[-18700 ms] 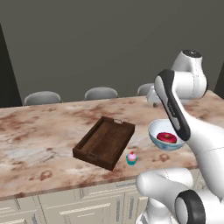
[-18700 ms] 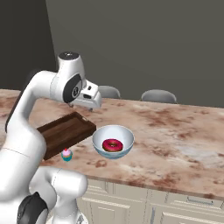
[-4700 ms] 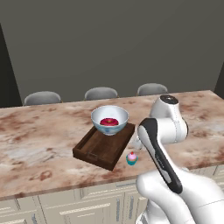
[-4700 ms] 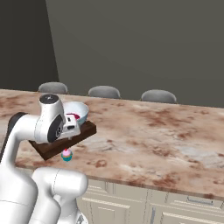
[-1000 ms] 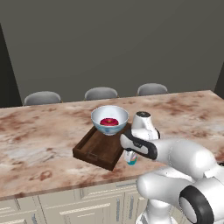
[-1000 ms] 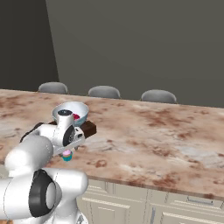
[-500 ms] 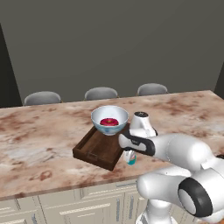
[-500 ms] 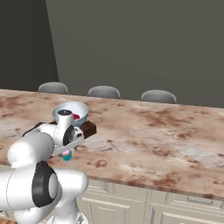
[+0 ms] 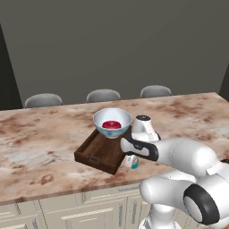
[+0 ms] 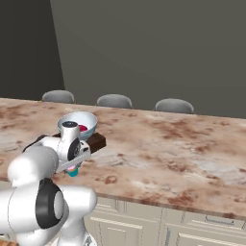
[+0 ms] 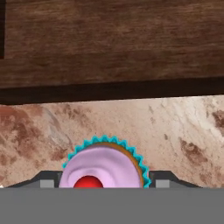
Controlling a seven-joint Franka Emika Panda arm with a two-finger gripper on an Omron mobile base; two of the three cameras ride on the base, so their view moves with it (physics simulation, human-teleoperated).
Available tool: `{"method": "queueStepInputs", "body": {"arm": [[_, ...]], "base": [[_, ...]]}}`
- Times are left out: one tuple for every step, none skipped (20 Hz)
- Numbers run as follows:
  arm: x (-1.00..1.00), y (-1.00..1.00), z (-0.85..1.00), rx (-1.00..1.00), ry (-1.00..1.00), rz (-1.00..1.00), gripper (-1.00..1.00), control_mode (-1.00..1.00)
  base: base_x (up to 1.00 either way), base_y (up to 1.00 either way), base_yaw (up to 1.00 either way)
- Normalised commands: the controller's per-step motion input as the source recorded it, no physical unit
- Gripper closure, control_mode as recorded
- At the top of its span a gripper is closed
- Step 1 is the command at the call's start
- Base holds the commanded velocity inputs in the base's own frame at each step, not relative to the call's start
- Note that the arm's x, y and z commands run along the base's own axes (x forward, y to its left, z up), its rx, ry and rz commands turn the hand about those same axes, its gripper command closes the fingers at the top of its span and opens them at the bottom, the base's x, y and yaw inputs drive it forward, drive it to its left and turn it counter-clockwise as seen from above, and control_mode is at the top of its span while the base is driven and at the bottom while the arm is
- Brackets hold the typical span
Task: Place the bowl with donut and the cupcake onto the tray.
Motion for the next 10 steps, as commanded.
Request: {"method": "queueStepInputs", "body": {"arm": [[-0.15,-0.01,-0.18,0.00,0.00,0.00,1.00,-1.00],[-0.05,0.00,-0.13,0.00,0.00,0.00,1.00,-1.00],[0.00,0.00,-0.08,0.00,0.00,0.00,1.00,-1.00],[0.00,0.00,-0.04,0.00,0.00,0.00,1.00,-1.00],[0.00,0.00,0.00,0.00,-0.01,0.00,1.00,-1.00],[0.00,0.00,-0.01,0.00,0.00,0.00,1.00,-1.00],[-0.04,-0.01,0.00,0.01,-0.03,0.00,1.00,-1.00],[-0.05,-0.02,0.03,0.04,-0.05,0.00,1.00,-1.00],[-0.09,-0.10,0.16,0.05,-0.10,0.00,1.00,-1.00],[-0.12,-0.13,0.31,0.07,-0.14,0.00,1.00,-1.00]], "base": [[0.00,0.00,0.00],[0.00,0.00,0.00],[0.00,0.00,0.00],[0.00,0.00,0.00],[0.00,0.00,0.00],[0.00,0.00,0.00],[0.00,0.00,0.00],[0.00,0.00,0.00],[0.00,0.00,0.00],[0.00,0.00,0.00]]}}
